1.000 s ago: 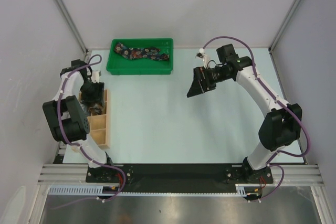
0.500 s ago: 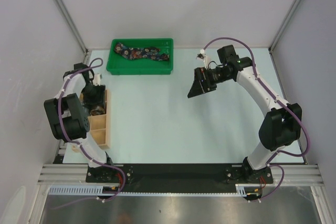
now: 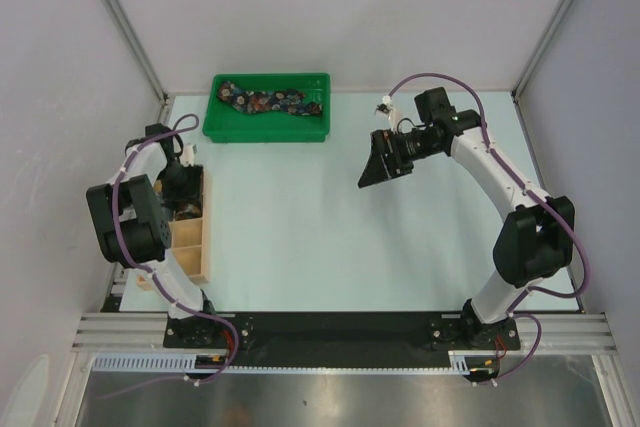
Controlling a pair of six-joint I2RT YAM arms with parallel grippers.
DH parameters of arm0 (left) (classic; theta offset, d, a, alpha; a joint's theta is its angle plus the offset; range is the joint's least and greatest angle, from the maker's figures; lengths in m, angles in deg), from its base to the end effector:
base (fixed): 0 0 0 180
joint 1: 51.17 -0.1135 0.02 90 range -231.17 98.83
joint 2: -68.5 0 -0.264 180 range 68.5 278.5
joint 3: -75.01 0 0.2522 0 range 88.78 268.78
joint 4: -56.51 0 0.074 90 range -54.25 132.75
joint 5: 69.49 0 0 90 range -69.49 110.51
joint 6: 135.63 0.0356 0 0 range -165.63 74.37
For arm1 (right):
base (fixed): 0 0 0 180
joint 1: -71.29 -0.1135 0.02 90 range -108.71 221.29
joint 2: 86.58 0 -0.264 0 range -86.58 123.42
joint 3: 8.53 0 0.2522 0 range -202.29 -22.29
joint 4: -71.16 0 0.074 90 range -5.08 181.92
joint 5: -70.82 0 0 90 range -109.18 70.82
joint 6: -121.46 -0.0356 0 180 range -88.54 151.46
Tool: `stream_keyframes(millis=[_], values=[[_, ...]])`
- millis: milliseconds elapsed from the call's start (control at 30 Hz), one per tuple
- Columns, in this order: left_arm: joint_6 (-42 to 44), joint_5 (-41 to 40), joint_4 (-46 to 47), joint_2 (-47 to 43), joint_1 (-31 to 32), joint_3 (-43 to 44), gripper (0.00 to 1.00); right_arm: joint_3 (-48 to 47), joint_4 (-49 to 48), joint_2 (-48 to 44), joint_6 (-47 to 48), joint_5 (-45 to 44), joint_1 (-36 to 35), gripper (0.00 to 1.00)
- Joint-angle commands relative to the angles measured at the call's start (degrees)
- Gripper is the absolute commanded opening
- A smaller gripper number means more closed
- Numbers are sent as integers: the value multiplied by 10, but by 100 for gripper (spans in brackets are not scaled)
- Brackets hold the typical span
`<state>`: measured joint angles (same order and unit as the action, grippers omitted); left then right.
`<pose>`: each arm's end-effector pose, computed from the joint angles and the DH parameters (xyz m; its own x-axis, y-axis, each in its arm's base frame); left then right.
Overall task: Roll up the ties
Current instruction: Place the tie in the storage box.
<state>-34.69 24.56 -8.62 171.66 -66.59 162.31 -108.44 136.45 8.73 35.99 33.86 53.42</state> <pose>0.3283 0.0879 0.1935 -0.9831 -0.0748 -0.1670 -0.0692 0.9968 -0.0388 0.3173 0.1322 0.3134 -0.7833 -0.3025 -0.5430 -0.6206 0.4297 0.6559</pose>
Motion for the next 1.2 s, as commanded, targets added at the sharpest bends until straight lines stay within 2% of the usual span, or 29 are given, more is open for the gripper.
stream_keyframes(millis=[0,33,100,133,233,267,300,1167], values=[[-8,-19,6,-12,1,0,42,-2,-5,-1,-2,15,4,100],[-8,-19,4,-13,2,0,48,-2,-6,-1,-3,16,4,100],[-7,-20,3,-18,2,-1,50,0,-5,-1,-3,16,4,100],[-7,-20,3,-21,2,0,57,0,-6,-1,-3,16,4,100],[-7,-21,1,-23,2,6,63,-2,-5,-1,-2,17,4,100],[-7,-22,0,-24,2,7,71,-2,-6,-1,-2,16,4,100],[-7,-21,-1,-25,2,10,72,-2,-6,0,-3,17,4,100],[-4,-5,-28,-52,5,38,77,-2,-10,1,-6,24,2,100]])
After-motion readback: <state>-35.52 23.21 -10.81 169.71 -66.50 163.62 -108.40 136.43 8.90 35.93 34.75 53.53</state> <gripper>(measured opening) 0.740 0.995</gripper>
